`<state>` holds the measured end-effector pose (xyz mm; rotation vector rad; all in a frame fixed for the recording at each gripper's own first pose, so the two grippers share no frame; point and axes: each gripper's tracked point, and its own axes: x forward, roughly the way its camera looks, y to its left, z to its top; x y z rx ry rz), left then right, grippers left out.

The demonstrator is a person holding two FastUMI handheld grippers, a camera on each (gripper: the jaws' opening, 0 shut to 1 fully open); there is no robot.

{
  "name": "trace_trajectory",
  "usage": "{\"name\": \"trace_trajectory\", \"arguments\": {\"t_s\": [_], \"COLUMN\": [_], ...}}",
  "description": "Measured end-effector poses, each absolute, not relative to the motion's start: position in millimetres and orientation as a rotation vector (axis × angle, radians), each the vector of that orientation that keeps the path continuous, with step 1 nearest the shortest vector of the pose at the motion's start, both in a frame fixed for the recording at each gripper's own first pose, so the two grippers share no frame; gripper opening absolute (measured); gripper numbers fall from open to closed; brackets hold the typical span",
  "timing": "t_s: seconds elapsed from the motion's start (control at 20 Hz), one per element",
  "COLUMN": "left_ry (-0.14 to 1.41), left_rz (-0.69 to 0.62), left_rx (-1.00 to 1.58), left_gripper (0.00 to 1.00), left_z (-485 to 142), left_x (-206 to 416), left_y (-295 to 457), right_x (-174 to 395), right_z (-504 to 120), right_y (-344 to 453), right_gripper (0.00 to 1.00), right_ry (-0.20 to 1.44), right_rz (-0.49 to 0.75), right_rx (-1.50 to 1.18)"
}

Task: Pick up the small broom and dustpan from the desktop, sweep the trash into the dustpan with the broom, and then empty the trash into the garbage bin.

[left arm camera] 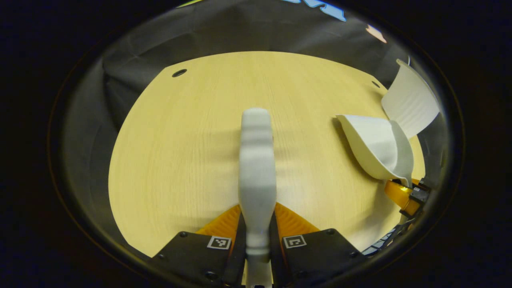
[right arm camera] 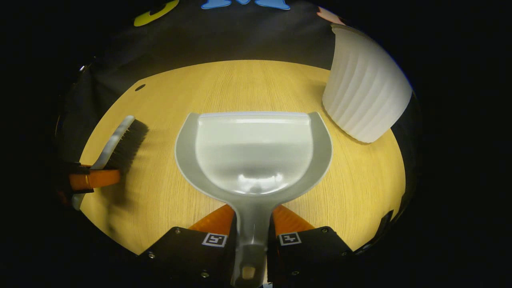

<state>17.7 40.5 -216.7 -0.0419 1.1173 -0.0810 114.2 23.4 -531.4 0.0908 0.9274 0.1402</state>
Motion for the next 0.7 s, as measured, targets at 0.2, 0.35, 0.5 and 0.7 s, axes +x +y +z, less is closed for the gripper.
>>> {"name": "trace_trajectory", "arguments": {"t_s": [0.2, 0.35, 0.5, 0.7], "left_ry": [1.127, 1.138, 1.130, 1.125], "left_rz": [-0.087, -0.084, -0.089, -0.096], "left_rx": [-0.032, -0.048, -0.048, -0.080], "left_gripper": [0.34, 0.35, 0.42, 0.55], "left_z": [-211.4, -219.8, -217.6, -214.3], "left_x": [18.9, 14.7, 14.1, 8.5], "left_y": [29.9, 26.6, 30.1, 23.7], "right_x": [113.4, 112.7, 113.9, 115.3], "right_z": [-529.6, -530.7, -529.1, -521.0], "right_y": [23.6, 25.3, 23.6, 15.0], "right_gripper": [0.35, 0.36, 0.38, 0.64], "right_ry": [0.949, 0.962, 0.975, 0.963], "right_rz": [0.155, 0.171, 0.182, 0.184], "right_rx": [0.106, 0.122, 0.123, 0.092]}}
